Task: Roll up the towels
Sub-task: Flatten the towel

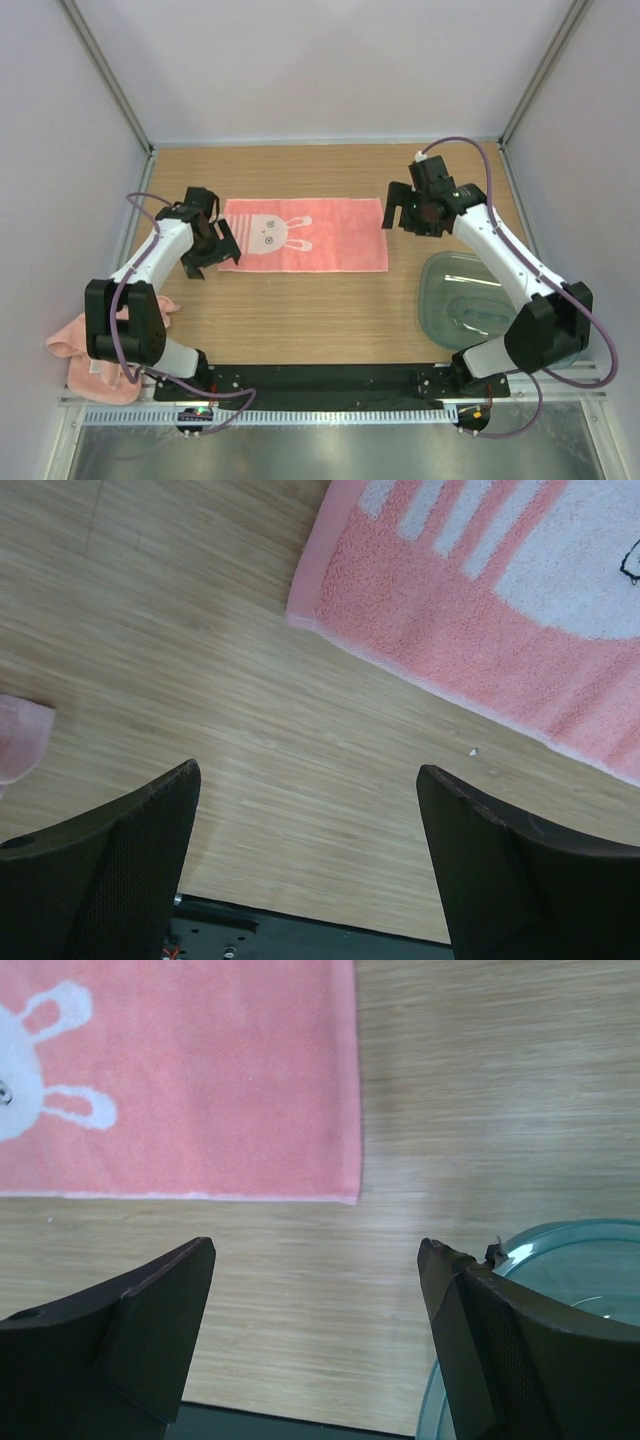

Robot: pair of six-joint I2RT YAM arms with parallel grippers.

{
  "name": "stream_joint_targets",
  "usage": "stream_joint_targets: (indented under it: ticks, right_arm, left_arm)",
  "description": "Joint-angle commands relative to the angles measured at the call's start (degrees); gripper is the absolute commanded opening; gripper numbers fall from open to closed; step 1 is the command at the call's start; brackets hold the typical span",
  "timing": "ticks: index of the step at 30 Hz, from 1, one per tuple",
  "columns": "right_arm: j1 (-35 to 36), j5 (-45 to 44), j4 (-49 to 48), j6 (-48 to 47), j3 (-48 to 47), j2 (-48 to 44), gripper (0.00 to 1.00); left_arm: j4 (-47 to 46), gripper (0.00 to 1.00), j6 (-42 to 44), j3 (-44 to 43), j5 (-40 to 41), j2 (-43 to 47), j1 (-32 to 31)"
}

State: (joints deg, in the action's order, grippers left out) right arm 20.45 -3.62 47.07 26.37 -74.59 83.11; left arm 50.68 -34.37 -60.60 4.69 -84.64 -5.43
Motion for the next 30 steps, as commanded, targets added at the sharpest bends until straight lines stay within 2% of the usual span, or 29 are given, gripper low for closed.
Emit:
stream_joint_targets:
  ticks: [1, 6, 16, 19, 21, 30]
  right_arm:
    - [2.05, 5.81, -5.85, 0.88, 3.83, -4.1, 0.9]
    - [2.84, 8.27, -6.28, -0.7, 7.52, -4.27, 0.85]
    - [2.93, 12.49, -7.69, -1.85, 9.46, -4.1, 0.85]
    - [2.84, 14.25, -8.22, -2.02, 9.81, -4.01, 0.84]
    - [2.93, 15.13, -8.31, -2.38, 10.07, -4.1, 0.84]
    - [2.93, 16.18, -7.96, -4.48, 11.48, -5.06, 0.84]
  left_arm:
    - [-6.81, 0.89, -4.12, 1.97, -1.53, 3.17, 0.95]
    - [-8.04, 0.82, -6.85, 3.2, -0.47, -0.69, 2.44]
    - [-11.48, 0.75, -9.84, 2.06, 0.84, -6.15, 3.5]
    - [-11.65, 0.64, -10.54, 1.8, 2.25, -7.82, 3.5]
    - [-11.74, 0.54, -10.8, 1.97, 3.13, -8.96, 3.5]
    - [-14.29, 0.53, -11.6, 3.29, 5.15, -10.02, 3.5]
